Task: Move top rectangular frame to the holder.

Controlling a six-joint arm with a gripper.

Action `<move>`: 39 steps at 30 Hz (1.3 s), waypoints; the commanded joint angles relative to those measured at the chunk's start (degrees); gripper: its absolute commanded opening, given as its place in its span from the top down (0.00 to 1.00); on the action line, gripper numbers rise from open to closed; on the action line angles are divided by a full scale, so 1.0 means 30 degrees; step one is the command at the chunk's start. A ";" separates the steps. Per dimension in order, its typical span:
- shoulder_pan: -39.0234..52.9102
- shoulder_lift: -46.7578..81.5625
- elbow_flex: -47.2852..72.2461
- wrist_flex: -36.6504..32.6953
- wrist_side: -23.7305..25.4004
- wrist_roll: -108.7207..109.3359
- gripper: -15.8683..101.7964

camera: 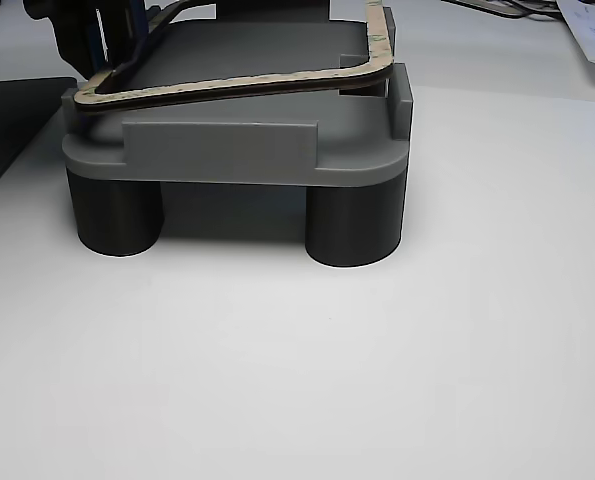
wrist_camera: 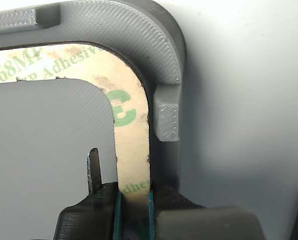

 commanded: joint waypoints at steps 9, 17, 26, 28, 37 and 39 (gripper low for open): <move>-0.0322 0.0908 0.0205 -0.0439 0.0000 -0.0059 0.95; -0.0352 0.1025 0.0352 -0.0498 0.0029 0.0029 0.95; -0.0352 0.1201 0.0732 -0.0791 0.0059 -0.0088 0.86; -0.0352 0.1201 0.0732 -0.0850 0.0176 -0.0176 0.59; -0.0322 0.1230 0.0146 -0.0937 0.0645 -0.0820 0.02; -0.0234 0.1230 -0.0469 -0.0996 0.1055 -0.1230 0.02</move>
